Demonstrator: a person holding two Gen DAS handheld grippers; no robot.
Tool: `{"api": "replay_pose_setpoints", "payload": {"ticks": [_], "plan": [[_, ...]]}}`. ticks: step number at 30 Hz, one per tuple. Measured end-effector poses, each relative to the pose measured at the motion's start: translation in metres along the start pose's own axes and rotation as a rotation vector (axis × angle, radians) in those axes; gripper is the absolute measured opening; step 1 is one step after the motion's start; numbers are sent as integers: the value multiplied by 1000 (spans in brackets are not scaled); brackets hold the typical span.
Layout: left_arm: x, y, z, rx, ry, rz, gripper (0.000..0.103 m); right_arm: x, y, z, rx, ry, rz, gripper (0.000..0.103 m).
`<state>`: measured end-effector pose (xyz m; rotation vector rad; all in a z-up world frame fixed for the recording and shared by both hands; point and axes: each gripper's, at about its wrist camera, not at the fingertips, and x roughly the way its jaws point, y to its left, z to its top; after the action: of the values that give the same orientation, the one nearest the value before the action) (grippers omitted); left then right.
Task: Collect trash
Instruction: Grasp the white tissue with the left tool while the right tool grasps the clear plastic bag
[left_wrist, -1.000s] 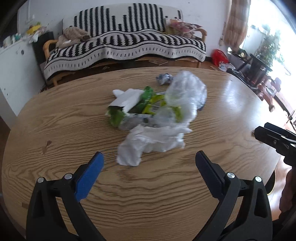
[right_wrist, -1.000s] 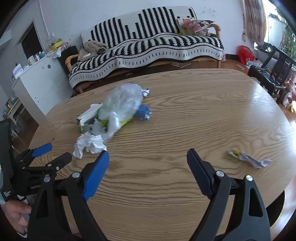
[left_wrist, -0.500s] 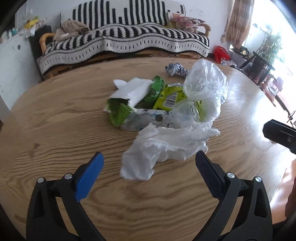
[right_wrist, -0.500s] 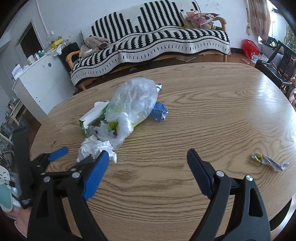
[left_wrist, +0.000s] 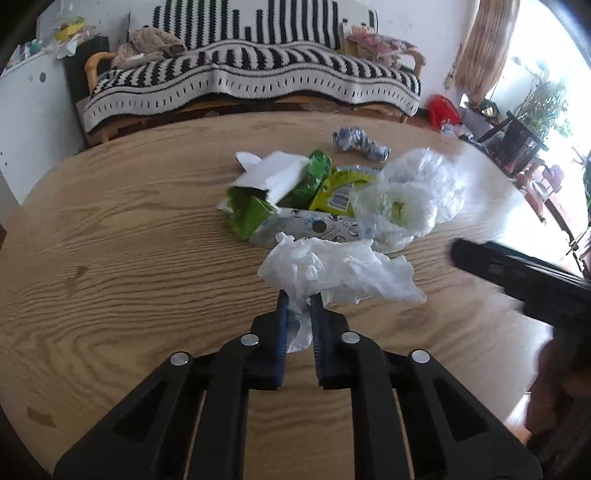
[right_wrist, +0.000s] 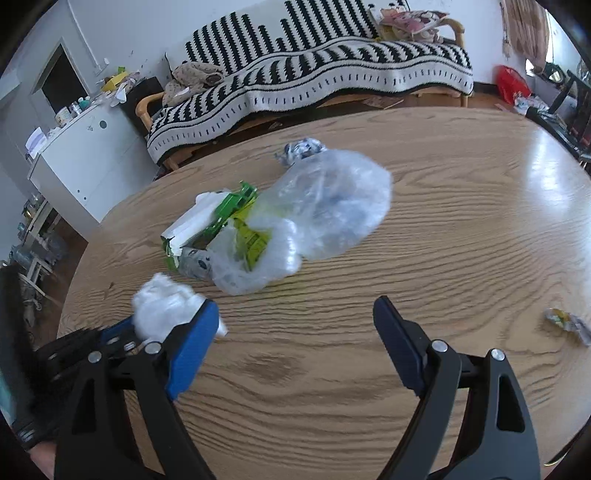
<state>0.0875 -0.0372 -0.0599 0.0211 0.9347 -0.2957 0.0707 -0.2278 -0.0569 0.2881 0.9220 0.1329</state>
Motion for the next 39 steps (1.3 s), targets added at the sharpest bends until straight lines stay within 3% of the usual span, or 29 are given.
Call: {"api": "replay_pose_setpoints", "payload": {"ticks": [4,10,13,17,28,39], "plan": [[-20,11,-5,-18,-8,-4,8,22,0,5,68,12,36,79],[-18,17,-11,-7,3,25,8,42,-6,14,181,-23,54,73],[-14,21,-11,-15,12,36,8,52,-7,19,199,-18,62,65],[-12,22,-9,-11,17,54,8,59,-3,20,189,-11,90,23],[-23,9,3,3,-20,58,8,-10,20,9,49,-118,86,21],[-19,-26,11,33,-31,31,8,-71,-39,-11,9,-122,-18,21]]}}
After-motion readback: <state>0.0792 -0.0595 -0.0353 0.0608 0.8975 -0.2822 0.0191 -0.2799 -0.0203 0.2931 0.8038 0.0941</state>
